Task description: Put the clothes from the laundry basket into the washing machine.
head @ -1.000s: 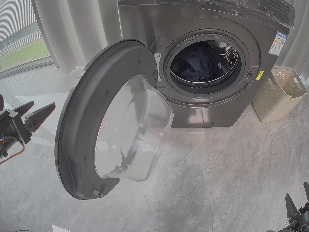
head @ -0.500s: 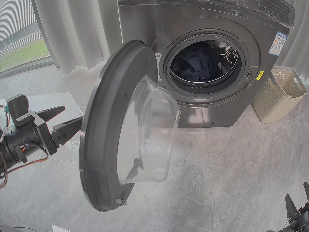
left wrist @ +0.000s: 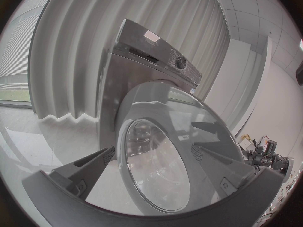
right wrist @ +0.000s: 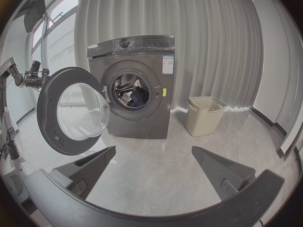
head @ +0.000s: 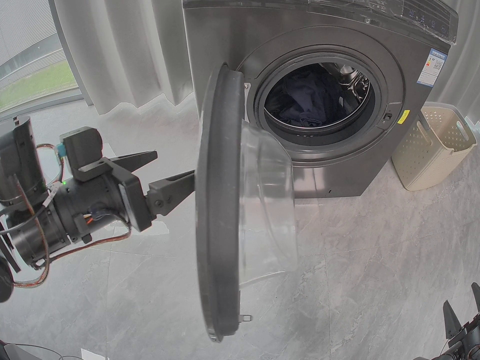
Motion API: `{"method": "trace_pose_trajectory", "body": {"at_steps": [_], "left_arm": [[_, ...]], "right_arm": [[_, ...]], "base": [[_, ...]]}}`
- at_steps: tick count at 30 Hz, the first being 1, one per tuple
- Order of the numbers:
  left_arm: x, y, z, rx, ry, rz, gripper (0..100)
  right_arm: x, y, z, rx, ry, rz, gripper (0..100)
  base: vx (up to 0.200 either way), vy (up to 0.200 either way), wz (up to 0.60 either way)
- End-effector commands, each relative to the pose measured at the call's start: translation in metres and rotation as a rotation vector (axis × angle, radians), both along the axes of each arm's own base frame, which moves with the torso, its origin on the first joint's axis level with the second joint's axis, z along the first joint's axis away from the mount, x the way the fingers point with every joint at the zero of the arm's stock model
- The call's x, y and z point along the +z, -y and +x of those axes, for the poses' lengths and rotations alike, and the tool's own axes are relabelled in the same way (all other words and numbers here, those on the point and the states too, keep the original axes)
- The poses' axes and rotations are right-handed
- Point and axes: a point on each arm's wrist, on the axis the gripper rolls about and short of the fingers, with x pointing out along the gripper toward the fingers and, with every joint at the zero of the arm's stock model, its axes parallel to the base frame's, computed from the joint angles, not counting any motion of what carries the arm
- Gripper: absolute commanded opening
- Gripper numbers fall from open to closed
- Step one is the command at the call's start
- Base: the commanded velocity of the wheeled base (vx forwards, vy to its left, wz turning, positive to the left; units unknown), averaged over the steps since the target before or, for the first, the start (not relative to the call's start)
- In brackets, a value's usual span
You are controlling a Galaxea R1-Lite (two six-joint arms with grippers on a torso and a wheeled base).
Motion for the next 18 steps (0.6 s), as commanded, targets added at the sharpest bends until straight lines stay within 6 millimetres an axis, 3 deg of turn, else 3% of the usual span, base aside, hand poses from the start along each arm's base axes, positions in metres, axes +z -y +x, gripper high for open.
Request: {"method": "trace_pose_trajectory", "body": {"at_steps": [1,18], "left_arm": [[-0.006,0.027,0.015,-0.042,-0.018,0.013,100],[-0.006,0.086,0.035,-0.132,0.042,-0.036,100]], "right_arm": [[-0.005,0.000,0.000,0.001,-0.002,-0.001,100],[-0.005,0.000,0.000,0.001,-0.002,-0.001,100]], "base": [[0.000,0.000,0.00],[0.000,0.000,0.00]]}}
